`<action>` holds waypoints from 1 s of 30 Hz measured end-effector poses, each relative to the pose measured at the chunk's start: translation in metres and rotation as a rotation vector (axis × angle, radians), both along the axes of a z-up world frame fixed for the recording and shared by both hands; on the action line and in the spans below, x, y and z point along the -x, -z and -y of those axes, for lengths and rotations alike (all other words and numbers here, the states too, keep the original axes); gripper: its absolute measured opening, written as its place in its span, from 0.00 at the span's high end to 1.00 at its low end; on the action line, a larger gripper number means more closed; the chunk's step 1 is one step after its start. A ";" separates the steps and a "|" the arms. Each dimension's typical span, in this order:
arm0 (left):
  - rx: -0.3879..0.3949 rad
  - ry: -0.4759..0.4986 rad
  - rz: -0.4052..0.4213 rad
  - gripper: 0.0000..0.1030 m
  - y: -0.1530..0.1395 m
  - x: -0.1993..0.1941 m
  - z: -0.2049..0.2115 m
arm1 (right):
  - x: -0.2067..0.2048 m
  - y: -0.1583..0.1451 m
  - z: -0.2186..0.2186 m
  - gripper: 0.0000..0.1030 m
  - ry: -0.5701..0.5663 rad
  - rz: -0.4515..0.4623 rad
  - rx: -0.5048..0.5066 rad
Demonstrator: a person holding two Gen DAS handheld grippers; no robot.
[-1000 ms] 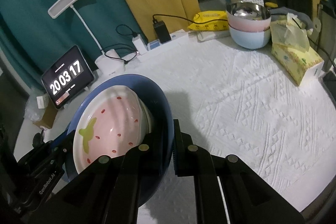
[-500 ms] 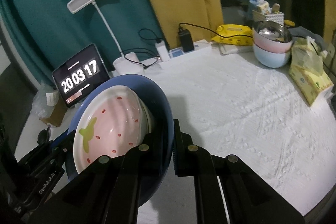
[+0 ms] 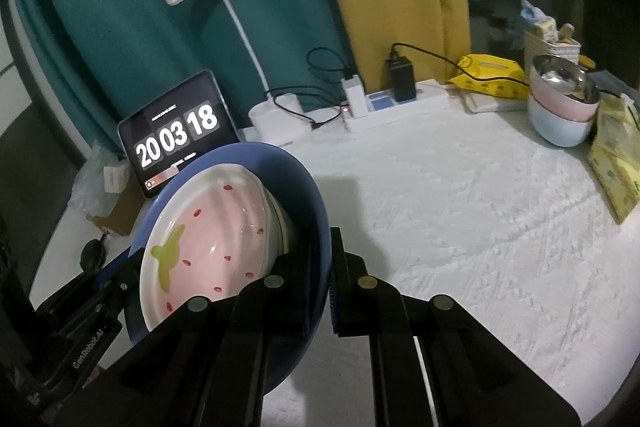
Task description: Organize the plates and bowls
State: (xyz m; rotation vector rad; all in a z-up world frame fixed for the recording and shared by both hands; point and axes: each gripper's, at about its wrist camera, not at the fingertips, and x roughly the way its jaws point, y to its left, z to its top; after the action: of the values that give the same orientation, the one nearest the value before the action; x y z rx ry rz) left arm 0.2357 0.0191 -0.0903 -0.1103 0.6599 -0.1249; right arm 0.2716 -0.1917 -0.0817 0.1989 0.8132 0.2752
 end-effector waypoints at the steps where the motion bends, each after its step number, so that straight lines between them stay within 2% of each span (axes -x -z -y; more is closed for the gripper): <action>1: 0.002 -0.007 -0.002 0.88 0.001 0.000 -0.005 | -0.001 0.001 -0.004 0.92 -0.006 -0.001 0.002; 21: 0.015 -0.082 -0.033 0.88 0.015 -0.008 -0.062 | -0.025 0.015 -0.067 0.92 -0.080 -0.040 0.018; 30: 0.007 -0.106 -0.073 0.88 0.029 -0.015 -0.074 | -0.036 0.033 -0.082 0.92 -0.094 -0.089 0.009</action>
State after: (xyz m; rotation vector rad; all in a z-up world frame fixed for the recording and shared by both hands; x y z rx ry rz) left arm 0.2510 0.0927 -0.1190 -0.1568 0.7252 -0.0212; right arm 0.3080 -0.1100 -0.1150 0.1656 0.9130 0.3525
